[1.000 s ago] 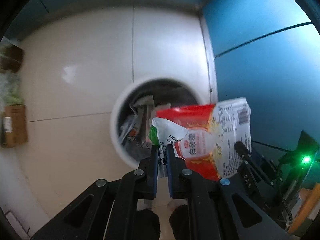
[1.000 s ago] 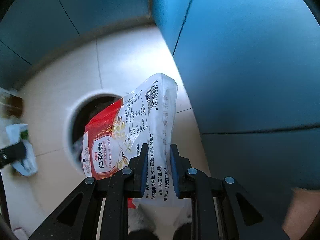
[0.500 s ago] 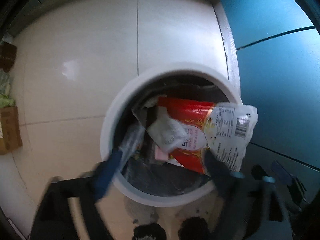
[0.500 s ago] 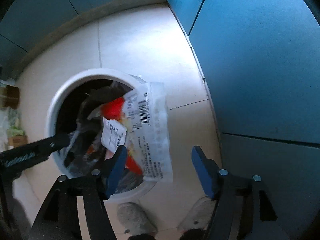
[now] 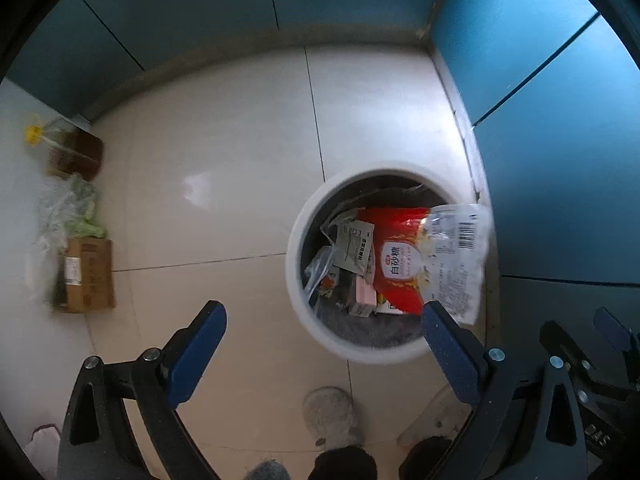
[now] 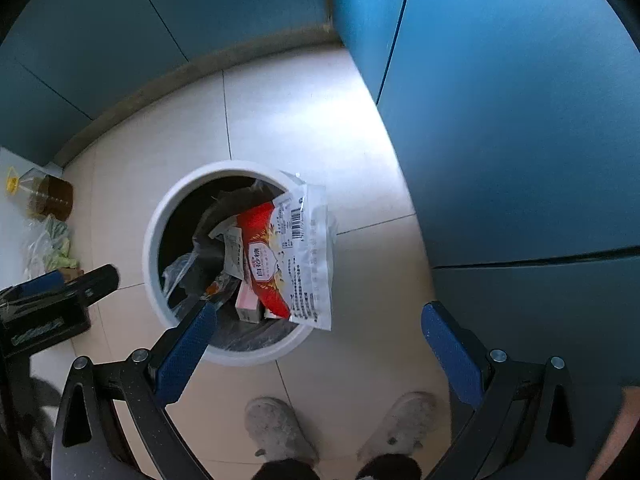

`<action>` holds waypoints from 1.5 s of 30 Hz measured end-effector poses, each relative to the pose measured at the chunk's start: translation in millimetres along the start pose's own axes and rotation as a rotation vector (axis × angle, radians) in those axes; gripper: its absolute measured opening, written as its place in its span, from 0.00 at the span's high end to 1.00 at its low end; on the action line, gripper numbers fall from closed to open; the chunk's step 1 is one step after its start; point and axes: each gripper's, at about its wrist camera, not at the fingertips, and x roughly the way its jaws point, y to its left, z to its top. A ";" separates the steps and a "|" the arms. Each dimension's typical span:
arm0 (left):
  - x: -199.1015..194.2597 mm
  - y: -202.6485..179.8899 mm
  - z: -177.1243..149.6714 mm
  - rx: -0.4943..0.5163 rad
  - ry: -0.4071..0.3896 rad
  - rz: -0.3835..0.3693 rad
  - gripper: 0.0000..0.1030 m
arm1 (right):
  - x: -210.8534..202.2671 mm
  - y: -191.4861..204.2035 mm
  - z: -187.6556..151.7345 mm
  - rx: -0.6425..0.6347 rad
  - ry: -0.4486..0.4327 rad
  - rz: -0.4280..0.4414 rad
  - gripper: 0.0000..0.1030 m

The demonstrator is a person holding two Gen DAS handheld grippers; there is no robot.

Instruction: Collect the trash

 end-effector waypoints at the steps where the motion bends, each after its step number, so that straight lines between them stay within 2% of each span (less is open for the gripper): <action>1: -13.9 0.2 -3.0 -0.002 -0.011 -0.001 0.04 | -12.9 0.4 -1.7 -0.003 -0.009 -0.006 0.00; 3: -47.0 0.3 -10.2 -0.007 -0.035 -0.001 0.04 | -45.1 0.9 -6.0 -0.012 -0.030 -0.011 0.00; 8: -135.2 0.6 -29.1 -0.011 -0.095 -0.004 0.04 | -154.7 2.4 -21.0 -0.036 -0.106 -0.029 0.00; 17: -303.9 -8.4 -84.7 -0.009 -0.228 0.011 0.04 | -342.5 -10.2 -54.2 -0.049 -0.226 -0.002 0.00; 24: -415.4 -20.9 -139.4 -0.050 -0.323 -0.008 0.03 | -472.9 -38.8 -102.2 -0.094 -0.285 0.113 0.00; 30: -480.5 -29.4 -185.7 -0.093 -0.351 -0.064 0.03 | -550.0 -68.1 -139.4 -0.157 -0.338 0.199 0.00; 36: -522.0 -35.0 -224.8 -0.128 -0.386 -0.115 0.03 | -604.4 -87.8 -170.5 -0.189 -0.365 0.272 0.00; 45: -554.7 -36.5 -257.3 -0.133 -0.415 -0.164 0.03 | -641.6 -97.9 -198.7 -0.226 -0.343 0.363 0.00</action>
